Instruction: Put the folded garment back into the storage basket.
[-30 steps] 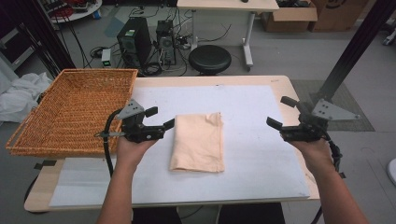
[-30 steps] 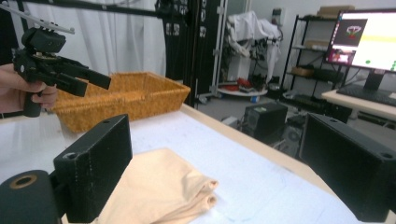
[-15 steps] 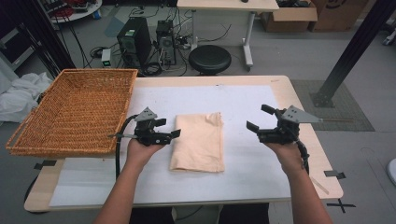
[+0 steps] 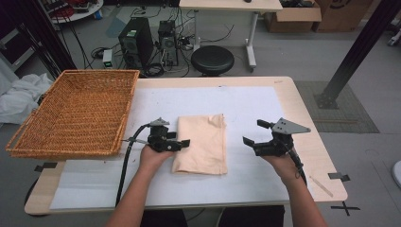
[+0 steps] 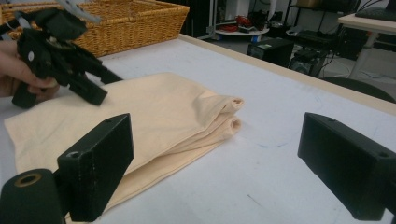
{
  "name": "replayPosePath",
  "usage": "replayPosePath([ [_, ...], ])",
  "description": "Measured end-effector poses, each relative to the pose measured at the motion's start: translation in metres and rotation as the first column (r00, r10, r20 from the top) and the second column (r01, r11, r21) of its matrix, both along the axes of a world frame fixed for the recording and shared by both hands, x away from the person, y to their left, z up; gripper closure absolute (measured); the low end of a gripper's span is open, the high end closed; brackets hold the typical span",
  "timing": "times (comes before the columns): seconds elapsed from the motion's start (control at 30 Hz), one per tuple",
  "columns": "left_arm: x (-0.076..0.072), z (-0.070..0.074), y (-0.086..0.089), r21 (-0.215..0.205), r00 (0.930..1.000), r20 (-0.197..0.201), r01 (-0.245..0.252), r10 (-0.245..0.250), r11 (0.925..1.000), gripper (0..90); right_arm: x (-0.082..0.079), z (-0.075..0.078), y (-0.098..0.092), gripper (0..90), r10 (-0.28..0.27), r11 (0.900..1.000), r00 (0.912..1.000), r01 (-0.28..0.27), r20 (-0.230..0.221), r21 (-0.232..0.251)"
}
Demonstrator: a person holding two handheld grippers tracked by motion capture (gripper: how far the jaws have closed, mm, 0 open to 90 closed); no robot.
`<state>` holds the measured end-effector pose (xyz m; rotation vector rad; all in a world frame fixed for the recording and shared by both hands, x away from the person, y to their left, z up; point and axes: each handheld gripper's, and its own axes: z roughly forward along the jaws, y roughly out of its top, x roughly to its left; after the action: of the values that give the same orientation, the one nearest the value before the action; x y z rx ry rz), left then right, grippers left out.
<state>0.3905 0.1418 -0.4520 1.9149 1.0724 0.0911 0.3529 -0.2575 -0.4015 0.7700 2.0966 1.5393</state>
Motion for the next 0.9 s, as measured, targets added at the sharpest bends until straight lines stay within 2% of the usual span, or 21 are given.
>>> replayPosePath([
  [0.07,-0.001,0.0,-0.004,-0.033,0.9996,-0.027,0.008,-0.009,0.9994,18.9,0.0,0.002,-0.002,10.2,-0.002,1.0,1.0,0.002,0.003,-0.005],
  [0.17,-0.006,0.001,-0.014,-0.027,0.9986,-0.036,0.038,-0.039,0.9989,19.3,0.001,0.003,-0.005,10.3,-0.004,1.0,0.9999,0.004,0.011,0.004],
  [0.23,-0.007,0.002,-0.021,-0.004,0.9991,-0.03,0.03,-0.031,0.9995,18.7,0.002,0.004,-0.006,10.4,-0.006,1.0,0.9999,0.006,0.014,0.013],
  [0.33,-0.011,0.003,-0.039,0.074,0.9999,0.0,0.011,-0.011,0.9972,15.8,0.003,0.004,-0.007,10.4,-0.005,1.0,0.9999,0.005,0.013,0.023],
  [0.37,-0.013,0.005,-0.046,0.133,0.9998,0.019,0.001,-0.004,0.9911,16.2,0.003,0.004,-0.007,10.4,-0.003,1.0,0.9999,0.003,0.014,0.024],
  [0.4,-0.014,0.006,-0.05,0.17,0.9994,0.034,-0.006,0.0,0.9854,18.3,0.004,0.003,-0.006,10.4,0.001,1.0,0.9999,-0.001,0.012,0.024],
  [0.47,-0.017,0.007,-0.054,0.183,0.9986,0.046,-0.036,0.028,0.9824,30.4,0.005,0.003,-0.004,10.5,0.008,1.0,0.9999,-0.008,0.012,0.019],
  [0.53,-0.021,0.007,-0.059,0.216,0.9972,0.068,-0.043,0.029,0.9754,40.4,0.006,0.003,-0.001,10.5,0.017,1.0,0.9998,-0.017,0.011,0.017],
  [0.6,-0.025,0.007,-0.064,0.213,0.9968,0.079,-0.026,0.009,0.9767,56.8,0.007,0.003,0.001,10.7,0.024,1.0,0.9996,-0.024,0.015,0.016],
  [0.7,-0.028,0.008,-0.065,0.215,0.9943,0.106,-0.016,-0.007,0.9765,68.6,0.008,0.004,0.003,11.1,0.028,0.999,0.9995,-0.028,0.017,0.022],
  [0.8,-0.024,0.007,-0.056,0.146,0.996,0.087,0.009,-0.022,0.9892,72.8,0.009,0.002,0.002,11.1,0.028,0.999,0.9996,-0.028,0.011,0.025],
  [0.9,-0.02,0.013,-0.046,0.051,0.9964,0.076,0.034,-0.037,0.9982,74.0,0.008,0.0,0.0,11.1,0.025,0.999,0.9997,-0.025,0.003,0.025],
])
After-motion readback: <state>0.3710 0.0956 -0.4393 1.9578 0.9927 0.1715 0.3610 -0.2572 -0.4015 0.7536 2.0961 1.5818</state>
